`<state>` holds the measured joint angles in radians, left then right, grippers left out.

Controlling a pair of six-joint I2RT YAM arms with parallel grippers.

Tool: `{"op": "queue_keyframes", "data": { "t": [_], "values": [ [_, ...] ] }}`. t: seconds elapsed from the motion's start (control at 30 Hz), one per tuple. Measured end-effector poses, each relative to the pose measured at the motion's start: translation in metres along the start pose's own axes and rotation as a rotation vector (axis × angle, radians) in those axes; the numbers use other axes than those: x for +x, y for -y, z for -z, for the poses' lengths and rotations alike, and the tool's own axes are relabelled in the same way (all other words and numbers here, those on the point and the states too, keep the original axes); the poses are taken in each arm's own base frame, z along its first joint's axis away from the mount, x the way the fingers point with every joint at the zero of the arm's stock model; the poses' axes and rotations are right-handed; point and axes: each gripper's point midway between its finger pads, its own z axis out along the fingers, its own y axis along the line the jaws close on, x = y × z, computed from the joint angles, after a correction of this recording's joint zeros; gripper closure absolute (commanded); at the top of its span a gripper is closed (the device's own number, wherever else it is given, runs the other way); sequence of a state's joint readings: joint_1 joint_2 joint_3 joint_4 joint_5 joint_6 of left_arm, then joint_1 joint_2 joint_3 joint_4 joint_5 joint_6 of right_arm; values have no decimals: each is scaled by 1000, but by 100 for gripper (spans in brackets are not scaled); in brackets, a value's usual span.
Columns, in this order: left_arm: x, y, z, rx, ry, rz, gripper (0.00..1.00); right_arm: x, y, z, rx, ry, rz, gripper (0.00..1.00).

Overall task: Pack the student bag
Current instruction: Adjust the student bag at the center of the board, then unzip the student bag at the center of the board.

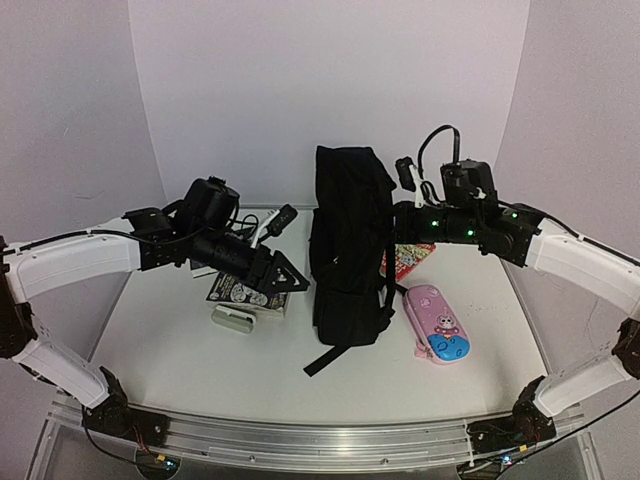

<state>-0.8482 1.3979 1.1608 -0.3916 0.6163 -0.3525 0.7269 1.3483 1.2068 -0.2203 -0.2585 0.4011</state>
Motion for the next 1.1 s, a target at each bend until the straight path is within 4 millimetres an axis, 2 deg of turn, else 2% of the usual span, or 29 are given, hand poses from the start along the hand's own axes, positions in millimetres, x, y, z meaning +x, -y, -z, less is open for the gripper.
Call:
{"op": "queue_keyframes", "data": {
  "t": [0.23,0.43,0.57,0.63,0.7,0.87,1.1],
  "values": [
    [-8,-7,-16,3,-22,-3,48,0,-1,0,-4,-2,0,100],
    [-15,-5,-19,17,-16,-12,45,1,-1,0,-8,-5,0,100],
    [-20,-2,-22,31,-12,-22,50,2,-3,-2,-17,-8,0,100],
    [-22,-3,-24,34,-15,-25,54,2,-3,-2,-21,-9,1,100],
    [-25,-3,-26,35,-16,-28,63,2,-3,-3,-23,-10,1,100],
    [-26,-5,-32,41,-25,-36,97,1,-4,-3,-25,-9,1,100],
    [-28,-4,-31,40,-21,-45,100,1,-3,-3,-23,-8,1,100]
  ]
}}
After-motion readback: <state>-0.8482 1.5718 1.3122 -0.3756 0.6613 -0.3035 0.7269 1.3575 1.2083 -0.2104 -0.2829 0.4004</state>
